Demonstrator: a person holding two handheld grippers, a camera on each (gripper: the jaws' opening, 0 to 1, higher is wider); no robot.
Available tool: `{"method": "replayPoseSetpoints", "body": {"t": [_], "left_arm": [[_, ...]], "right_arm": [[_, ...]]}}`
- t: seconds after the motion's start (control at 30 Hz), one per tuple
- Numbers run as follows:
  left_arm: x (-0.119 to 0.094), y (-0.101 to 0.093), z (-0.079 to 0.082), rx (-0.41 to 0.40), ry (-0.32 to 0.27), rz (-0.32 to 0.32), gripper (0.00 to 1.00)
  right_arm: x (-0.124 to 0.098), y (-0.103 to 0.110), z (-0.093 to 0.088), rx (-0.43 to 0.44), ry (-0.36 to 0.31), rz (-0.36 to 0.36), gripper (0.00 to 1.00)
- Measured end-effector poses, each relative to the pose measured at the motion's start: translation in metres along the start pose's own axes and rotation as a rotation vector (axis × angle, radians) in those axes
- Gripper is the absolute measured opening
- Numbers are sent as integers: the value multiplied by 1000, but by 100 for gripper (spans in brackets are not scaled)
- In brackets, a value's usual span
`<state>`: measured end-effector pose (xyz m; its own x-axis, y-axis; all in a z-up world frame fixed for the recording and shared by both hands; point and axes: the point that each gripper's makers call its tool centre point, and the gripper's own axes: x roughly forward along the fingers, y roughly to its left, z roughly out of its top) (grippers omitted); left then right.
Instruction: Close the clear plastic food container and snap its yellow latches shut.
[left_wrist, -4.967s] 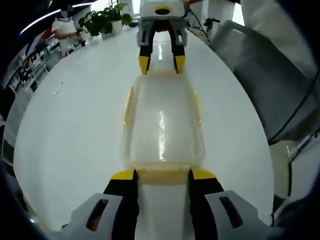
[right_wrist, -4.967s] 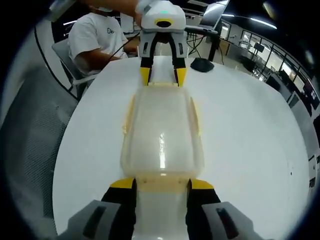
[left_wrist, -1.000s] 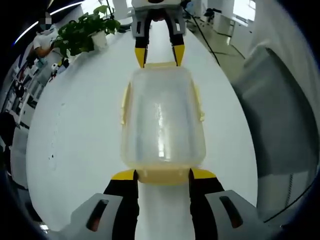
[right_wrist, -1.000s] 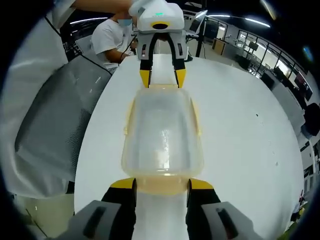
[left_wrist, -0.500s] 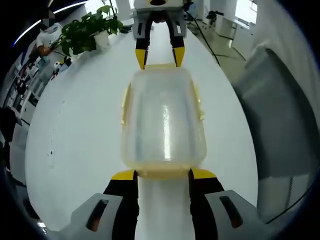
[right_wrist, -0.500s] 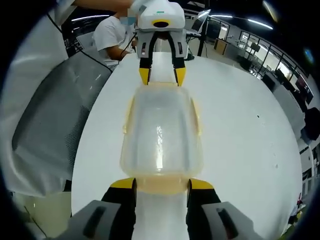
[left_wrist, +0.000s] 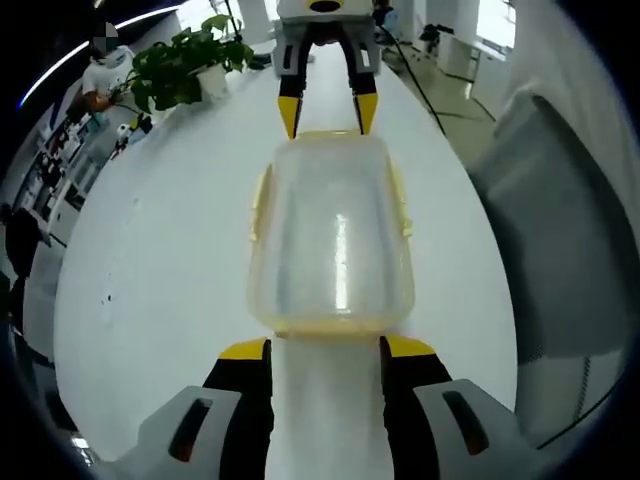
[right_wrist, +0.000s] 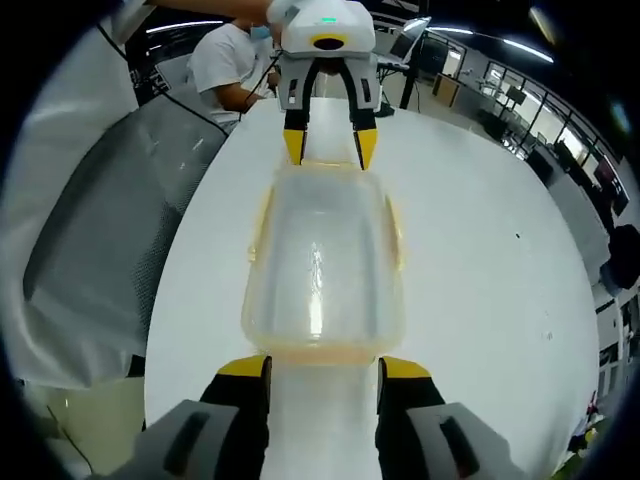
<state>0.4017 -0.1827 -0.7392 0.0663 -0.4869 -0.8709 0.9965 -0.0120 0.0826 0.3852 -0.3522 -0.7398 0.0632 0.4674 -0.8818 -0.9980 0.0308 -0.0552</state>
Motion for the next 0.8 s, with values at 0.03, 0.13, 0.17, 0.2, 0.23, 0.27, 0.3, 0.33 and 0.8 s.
{"method": "replayPoseSetpoints", "body": {"t": [0.03, 0.13, 0.17, 0.2, 0.23, 0.27, 0.3, 0.33, 0.8], "left_arm": [[-1, 0, -1, -10, 2, -1, 44], [-4, 0, -5, -33, 6, 7, 48], [-5, -1, -5, -46, 1, 5, 47], [-7, 0, -6, -56, -1, 14, 46], [-8, 1, -7, -60, 2, 21, 47], [-9, -1, -7, -78, 1, 19, 48], [-9, -2, -7, -104, -4, 18, 49], [-9, -2, -6, -127, -12, 20, 50], [-22, 6, 10, -388, -150, 69, 43]], "right_arm": [[-1, 0, 0, 0, -1, -3, 44], [-5, -1, 2, 8, -8, -8, 41], [-7, 0, 3, 18, -13, -9, 42], [-8, 0, 5, 28, -21, -10, 42], [-9, 0, 6, 37, -28, -12, 43], [-10, 0, 7, 66, -43, -19, 44], [-10, 1, 8, 107, -53, -23, 45], [-10, 2, 10, 129, -66, -25, 45], [-21, -4, 27, 331, -139, -119, 42]]}}
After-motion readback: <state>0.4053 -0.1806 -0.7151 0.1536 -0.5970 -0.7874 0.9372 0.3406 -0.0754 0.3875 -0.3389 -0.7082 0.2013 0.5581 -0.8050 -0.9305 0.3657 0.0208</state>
